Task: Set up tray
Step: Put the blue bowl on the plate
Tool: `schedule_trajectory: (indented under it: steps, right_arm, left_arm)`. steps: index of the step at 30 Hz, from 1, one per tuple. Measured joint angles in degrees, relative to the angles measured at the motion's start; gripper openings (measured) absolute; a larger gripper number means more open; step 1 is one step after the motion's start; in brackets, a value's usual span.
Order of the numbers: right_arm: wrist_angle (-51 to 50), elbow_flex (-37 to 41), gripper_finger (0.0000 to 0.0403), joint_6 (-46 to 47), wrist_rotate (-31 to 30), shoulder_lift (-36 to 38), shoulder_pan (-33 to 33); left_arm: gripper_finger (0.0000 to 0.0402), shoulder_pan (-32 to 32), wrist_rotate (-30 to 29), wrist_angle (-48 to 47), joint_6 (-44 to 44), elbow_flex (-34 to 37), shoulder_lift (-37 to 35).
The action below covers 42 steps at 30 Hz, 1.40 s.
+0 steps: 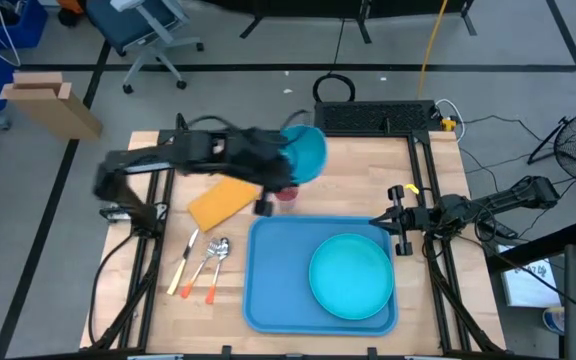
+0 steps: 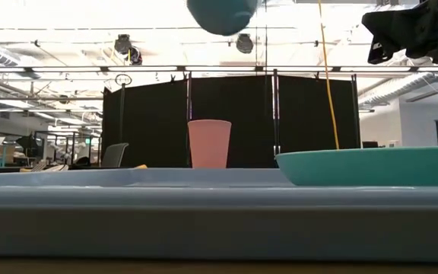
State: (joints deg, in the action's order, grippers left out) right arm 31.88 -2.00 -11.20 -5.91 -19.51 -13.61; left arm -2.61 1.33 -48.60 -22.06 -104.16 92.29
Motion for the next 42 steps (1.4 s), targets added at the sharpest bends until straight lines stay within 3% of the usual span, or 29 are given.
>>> schedule_trajectory:
  steps: [6,11,16,20,24,28,37,42]
  right_arm:
    - [-0.07,0.00,0.0000,1.07,0.08,-0.02,0.00]
    - [-0.26,0.00,0.0000,0.94,0.04,0.00,0.00]
    - [-0.60,0.00,0.0000,0.92,0.02,-0.04,0.00]
    - [-0.66,0.00,0.0000,0.67,0.00,-0.07,0.00]
    - [-0.36,0.00,0.0000,-1.65,-0.21,-0.04,0.00]
    - [-0.37,0.00,0.0000,-1.64,-2.31,-0.04,0.00]
    - [0.17,0.00,0.0000,-1.62,-20.94,-0.02,0.02]
    - [0.46,0.00,0.0000,-1.53,-21.97,0.02,0.02]
  left_arm:
    - [0.0007,1.35,6.33,21.34,5.93,28.97,-20.34]
    - [0.0007,2.44,6.91,38.73,11.78,50.13,-32.95]
    - [0.0007,3.63,6.67,47.10,15.65,63.23,-40.02]
    - [0.0007,4.91,5.18,52.17,21.68,68.64,-40.43]
    - [0.0007,9.35,0.67,53.11,24.12,67.98,-34.38]
    - [0.0007,14.62,-3.20,52.15,22.70,61.46,-24.56]
    - [0.0007,23.01,-7.40,32.77,13.32,33.16,-1.94]
    - [0.0007,24.25,-15.19,18.01,8.99,17.78,10.85]
